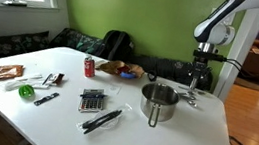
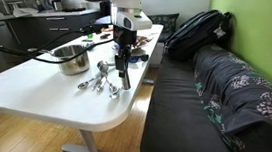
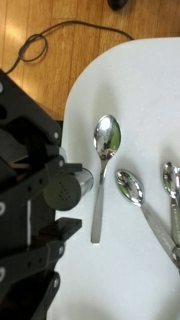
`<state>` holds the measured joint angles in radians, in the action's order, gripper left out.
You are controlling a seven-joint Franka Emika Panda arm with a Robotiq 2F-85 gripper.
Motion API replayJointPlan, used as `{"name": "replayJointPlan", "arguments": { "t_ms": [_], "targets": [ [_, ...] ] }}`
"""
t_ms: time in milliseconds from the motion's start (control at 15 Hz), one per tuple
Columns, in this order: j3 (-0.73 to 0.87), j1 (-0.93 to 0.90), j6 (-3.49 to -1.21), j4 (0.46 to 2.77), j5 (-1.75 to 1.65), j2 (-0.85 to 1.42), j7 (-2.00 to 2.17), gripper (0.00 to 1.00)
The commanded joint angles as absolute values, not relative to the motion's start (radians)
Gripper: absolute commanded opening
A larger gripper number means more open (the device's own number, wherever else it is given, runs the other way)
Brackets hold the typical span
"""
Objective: Pick up the silver cylindrical object and move it to the top right side of the table
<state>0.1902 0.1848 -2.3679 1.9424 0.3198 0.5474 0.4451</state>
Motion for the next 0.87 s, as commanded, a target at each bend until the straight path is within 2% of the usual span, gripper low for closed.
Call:
{"name": "replayJointPlan", "arguments": {
  "t_ms": [0,133,200,467,733,800],
  "targets": [
    [0.200,0.168,-2.349,1.930,0.303,0.554,0.479,0.82],
    [0.203,0.159,-2.358,1.930,0.298,0.545,0.485,0.98],
    [0.204,0.155,-2.363,1.930,0.295,0.537,0.486,1.00],
    [0.199,0.139,-2.407,1.942,0.291,0.488,0.480,1.00],
    [0.129,0.102,-2.517,2.032,0.295,0.331,0.360,1.00],
    [0.148,0.136,-2.476,1.935,0.308,0.435,0.390,1.00]
  ]
}}
